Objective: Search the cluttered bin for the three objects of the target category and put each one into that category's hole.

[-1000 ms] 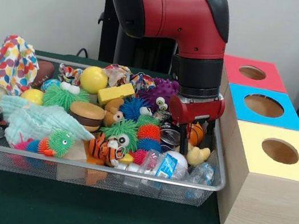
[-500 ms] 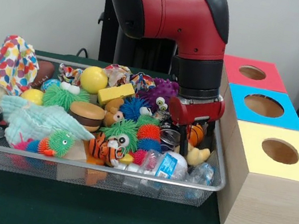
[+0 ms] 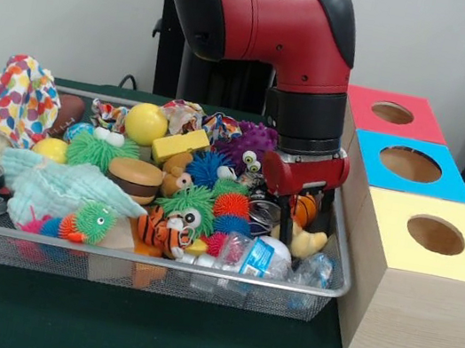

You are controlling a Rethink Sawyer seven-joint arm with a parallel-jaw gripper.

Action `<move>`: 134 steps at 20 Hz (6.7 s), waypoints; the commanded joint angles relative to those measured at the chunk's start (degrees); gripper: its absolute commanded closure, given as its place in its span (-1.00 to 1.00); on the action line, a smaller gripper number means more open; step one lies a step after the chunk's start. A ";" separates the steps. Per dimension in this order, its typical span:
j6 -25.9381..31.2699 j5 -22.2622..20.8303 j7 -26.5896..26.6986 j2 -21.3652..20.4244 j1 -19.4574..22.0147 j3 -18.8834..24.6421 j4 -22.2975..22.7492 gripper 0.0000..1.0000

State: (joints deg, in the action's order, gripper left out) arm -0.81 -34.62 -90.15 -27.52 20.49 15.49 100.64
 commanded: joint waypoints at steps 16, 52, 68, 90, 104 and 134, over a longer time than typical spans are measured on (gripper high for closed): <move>-4.95 -5.46 -2.93 9.50 3.13 2.74 -12.61 1.00; 14.85 0.48 0.43 2.85 5.89 7.54 -7.65 1.00; 19.03 0.36 0.80 2.76 6.00 7.65 -7.74 1.00; 23.52 2.95 0.57 -0.89 6.73 9.05 -4.38 1.00; 29.42 7.97 1.83 -5.97 9.23 12.84 -0.12 1.00; 35.15 9.61 1.04 -12.60 10.82 13.42 4.47 1.00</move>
State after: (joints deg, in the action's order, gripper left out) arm 28.56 -24.74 -90.15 -41.79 31.89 27.28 101.74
